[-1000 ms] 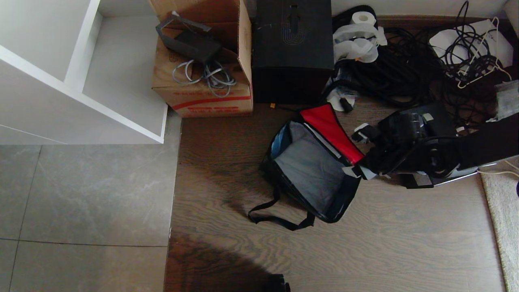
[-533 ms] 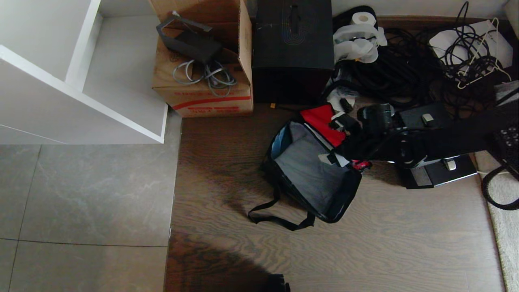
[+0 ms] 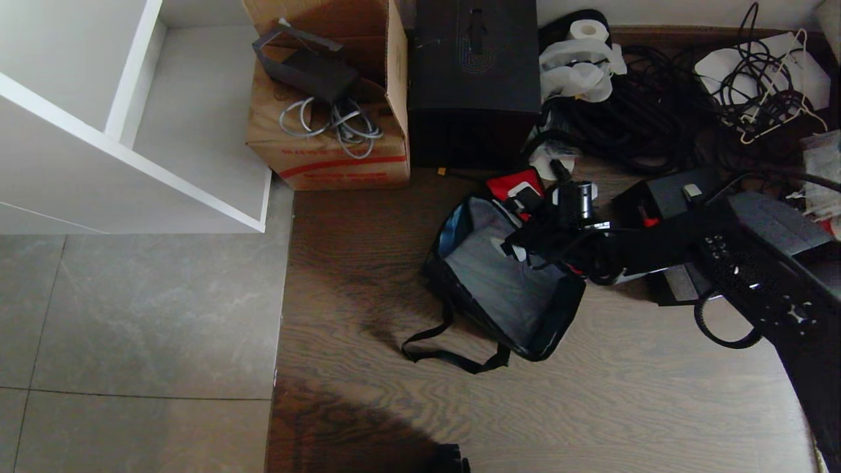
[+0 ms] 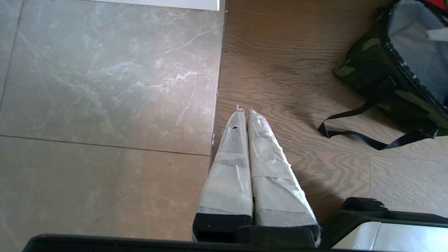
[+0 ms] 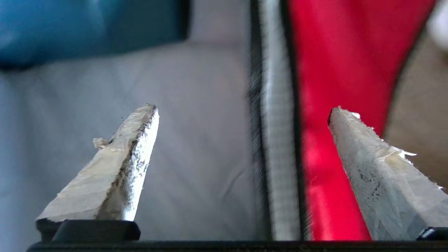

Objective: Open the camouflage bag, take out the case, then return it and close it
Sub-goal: Grip the handle again

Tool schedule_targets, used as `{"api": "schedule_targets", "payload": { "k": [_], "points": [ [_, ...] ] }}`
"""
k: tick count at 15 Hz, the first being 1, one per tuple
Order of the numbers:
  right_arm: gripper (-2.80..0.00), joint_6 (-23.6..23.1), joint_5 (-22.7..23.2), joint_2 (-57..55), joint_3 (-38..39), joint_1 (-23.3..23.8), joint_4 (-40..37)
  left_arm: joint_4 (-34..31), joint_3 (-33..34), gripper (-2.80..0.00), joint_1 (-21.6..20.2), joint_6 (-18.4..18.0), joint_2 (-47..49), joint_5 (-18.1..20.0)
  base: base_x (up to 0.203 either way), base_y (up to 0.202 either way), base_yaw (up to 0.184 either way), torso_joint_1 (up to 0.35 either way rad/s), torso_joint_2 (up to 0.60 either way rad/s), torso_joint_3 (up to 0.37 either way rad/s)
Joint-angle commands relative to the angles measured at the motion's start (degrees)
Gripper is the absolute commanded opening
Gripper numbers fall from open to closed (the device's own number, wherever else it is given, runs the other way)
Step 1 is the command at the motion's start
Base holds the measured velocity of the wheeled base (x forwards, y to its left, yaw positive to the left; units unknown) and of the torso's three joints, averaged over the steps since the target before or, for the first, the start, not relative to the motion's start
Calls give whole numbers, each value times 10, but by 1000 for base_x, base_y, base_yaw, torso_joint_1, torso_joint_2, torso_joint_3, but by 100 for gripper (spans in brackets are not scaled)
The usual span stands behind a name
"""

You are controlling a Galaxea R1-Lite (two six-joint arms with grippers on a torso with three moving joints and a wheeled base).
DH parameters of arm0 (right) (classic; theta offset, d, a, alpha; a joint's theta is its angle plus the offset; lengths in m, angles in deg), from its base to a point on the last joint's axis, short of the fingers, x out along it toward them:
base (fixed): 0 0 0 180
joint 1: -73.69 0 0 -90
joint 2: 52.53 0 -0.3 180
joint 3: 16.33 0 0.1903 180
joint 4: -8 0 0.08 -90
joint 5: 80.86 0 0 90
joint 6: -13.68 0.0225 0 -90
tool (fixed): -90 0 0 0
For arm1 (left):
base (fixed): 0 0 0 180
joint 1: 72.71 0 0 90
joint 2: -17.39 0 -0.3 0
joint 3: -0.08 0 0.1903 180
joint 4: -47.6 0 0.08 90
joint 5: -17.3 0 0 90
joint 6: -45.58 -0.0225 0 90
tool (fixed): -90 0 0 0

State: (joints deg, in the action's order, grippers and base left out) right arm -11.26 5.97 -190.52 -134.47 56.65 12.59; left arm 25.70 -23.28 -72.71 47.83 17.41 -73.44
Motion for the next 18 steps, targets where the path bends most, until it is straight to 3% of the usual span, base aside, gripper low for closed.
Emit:
{"api": "schedule_targets", "payload": {
  "k": [1, 3, 7, 8, 18],
  "points": [
    [0, -3, -35, -77, -82, -1, 14, 0, 5, -280, 0, 0, 0, 0, 0, 0, 0, 0, 0, 0],
    [0, -4, -75, -126, -157, -2, 23, 0, 5, -280, -1, 0, 0, 0, 0, 0, 0, 0, 0, 0],
    [0, -31, -88, -149, -166, -1, 59, 0, 5, -280, -1, 0, 0, 0, 0, 0, 0, 0, 0, 0],
    [-280, -32, -88, -149, -166, -1, 60, 0, 5, -280, 0, 0, 0, 0, 0, 0, 0, 0, 0, 0],
    [-280, -26, -125, -81, -144, 5, 63, 0, 5, -280, -1, 0, 0, 0, 0, 0, 0, 0, 0, 0]
  ]
}}
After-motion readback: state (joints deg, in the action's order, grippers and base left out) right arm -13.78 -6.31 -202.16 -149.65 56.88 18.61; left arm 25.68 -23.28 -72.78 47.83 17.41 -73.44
